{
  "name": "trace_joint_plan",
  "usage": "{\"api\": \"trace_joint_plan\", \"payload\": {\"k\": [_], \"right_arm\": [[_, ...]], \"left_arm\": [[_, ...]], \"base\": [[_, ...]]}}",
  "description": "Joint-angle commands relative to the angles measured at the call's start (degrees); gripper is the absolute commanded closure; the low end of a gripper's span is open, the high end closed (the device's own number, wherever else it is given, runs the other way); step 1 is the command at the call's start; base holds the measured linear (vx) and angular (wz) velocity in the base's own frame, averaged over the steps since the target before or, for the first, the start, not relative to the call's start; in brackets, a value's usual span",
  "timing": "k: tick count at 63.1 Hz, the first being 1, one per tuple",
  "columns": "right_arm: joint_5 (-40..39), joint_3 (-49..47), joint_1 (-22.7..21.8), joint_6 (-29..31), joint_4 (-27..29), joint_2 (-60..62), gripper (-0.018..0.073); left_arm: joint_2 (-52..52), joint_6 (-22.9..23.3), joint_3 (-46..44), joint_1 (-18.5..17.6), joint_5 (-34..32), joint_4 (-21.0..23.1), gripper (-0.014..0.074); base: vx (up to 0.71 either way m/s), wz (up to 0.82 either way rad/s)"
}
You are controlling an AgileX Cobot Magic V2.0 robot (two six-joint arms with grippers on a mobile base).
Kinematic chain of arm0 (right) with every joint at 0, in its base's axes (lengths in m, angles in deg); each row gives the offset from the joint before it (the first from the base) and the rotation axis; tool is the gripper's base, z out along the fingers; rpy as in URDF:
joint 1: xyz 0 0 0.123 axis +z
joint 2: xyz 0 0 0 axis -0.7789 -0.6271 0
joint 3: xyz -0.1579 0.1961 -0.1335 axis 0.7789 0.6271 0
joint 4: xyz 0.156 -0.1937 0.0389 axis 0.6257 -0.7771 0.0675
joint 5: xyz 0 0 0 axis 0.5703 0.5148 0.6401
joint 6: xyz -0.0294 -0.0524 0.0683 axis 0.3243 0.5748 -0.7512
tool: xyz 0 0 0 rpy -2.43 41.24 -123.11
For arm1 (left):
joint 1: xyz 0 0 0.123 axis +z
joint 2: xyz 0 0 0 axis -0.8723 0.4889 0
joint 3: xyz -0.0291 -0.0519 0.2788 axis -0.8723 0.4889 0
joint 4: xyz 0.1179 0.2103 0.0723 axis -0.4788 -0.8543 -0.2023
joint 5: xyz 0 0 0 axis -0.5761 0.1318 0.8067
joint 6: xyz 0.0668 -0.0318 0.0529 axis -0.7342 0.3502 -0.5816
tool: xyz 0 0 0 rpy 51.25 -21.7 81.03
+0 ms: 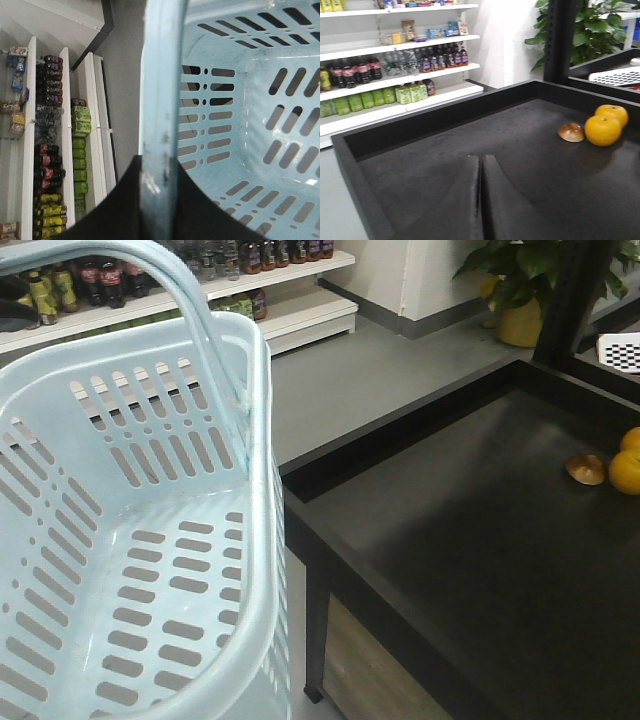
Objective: Pick three apples into basket with both arms
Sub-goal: 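Turn the base toward the black table with oranges and lemons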
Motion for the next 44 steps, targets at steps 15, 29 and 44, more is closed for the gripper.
{"api": "trace_joint_plan", "payload": {"k": [15, 29, 44], "right_arm": [[-4.42, 0.67, -0.32, 0.05, -0.56, 0.73, 0.0568], [-4.4, 0.67, -0.27, 0.05, -0.56, 0.73, 0.0568], [-4.46, 0.67, -0.27, 0.05, -0.56, 0.73, 0.0568]], "left_arm": [[-0.97, 0.65, -1.7, -0.39, -3.06, -0.96, 0.0603], [-0.89, 0.65, -1.7, -0.39, -3.06, -0.96, 0.0603], [-0.98, 0.65, -1.7, -0.39, -3.07, -0.99, 0.0603]], "base": [[0.07, -0.31], [0.07, -0.3], [0.01, -0.14]]}}
